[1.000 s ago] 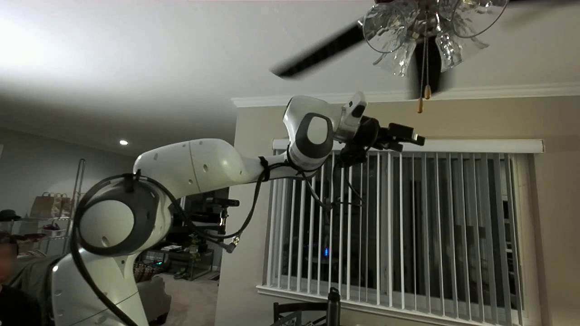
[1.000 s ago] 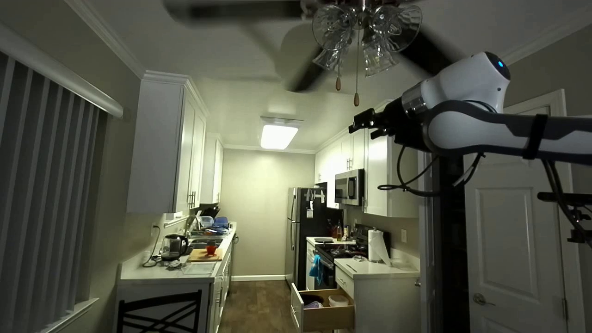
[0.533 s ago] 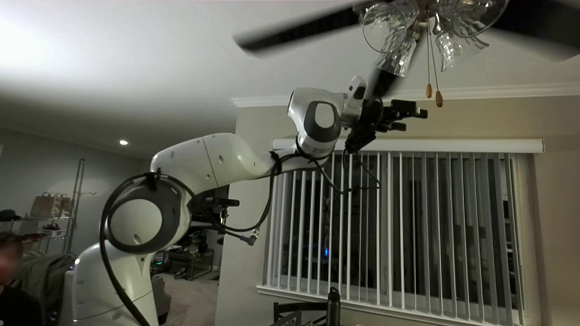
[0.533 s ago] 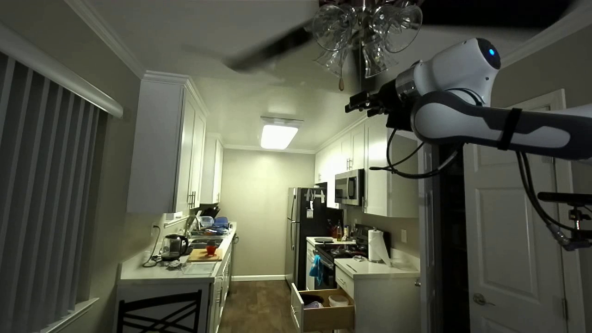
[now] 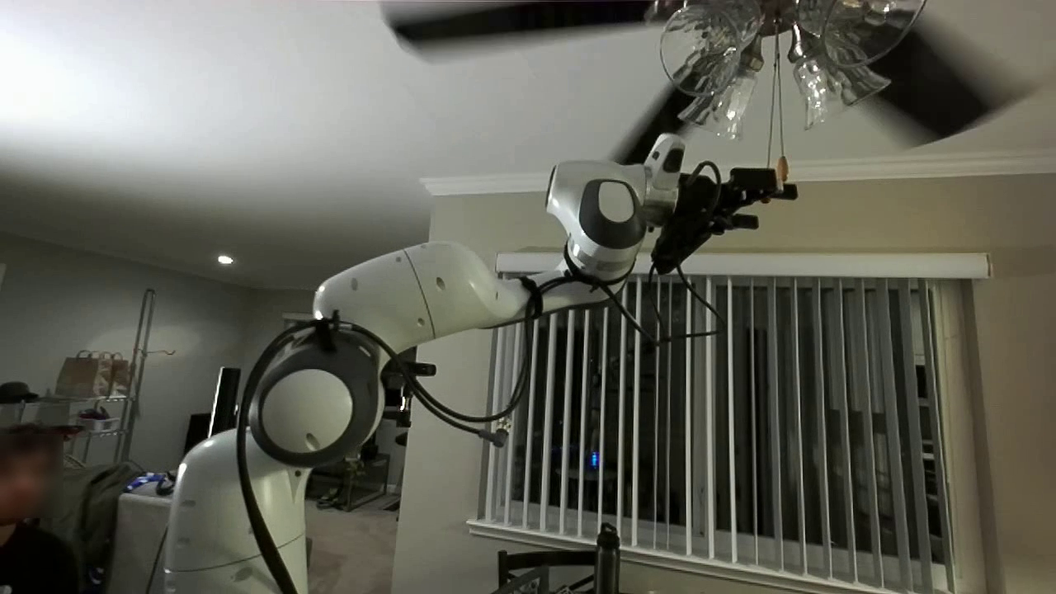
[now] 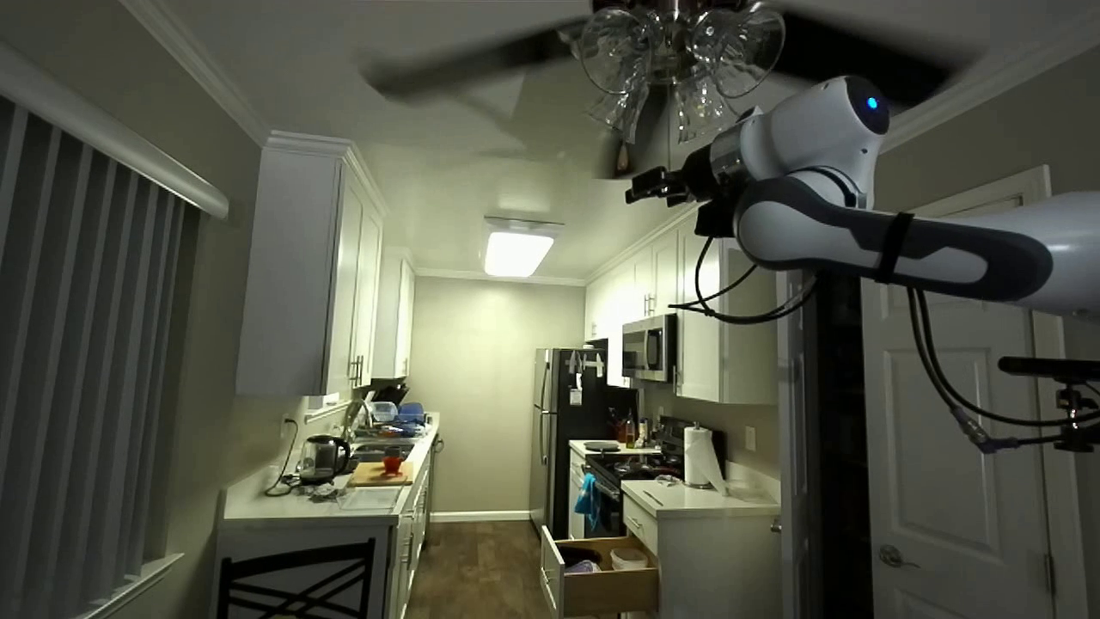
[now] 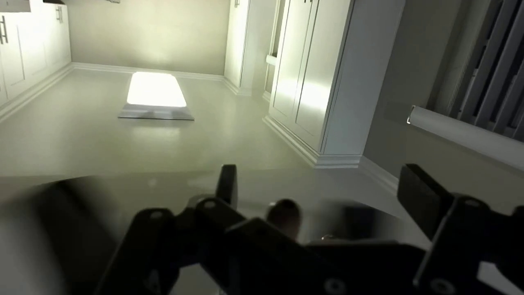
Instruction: Turn on the lights on the chandelier.
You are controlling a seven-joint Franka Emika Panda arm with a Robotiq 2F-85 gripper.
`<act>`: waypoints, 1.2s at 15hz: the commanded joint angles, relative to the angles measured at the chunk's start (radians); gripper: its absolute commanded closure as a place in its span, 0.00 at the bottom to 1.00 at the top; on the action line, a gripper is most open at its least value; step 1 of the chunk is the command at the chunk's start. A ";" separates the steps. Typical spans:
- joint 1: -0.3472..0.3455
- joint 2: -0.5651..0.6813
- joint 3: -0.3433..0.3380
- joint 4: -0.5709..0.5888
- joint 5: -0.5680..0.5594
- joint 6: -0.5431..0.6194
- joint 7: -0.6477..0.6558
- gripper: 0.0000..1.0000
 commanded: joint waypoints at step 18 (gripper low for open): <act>0.033 0.149 -0.004 0.268 -0.044 -0.122 -0.021 0.80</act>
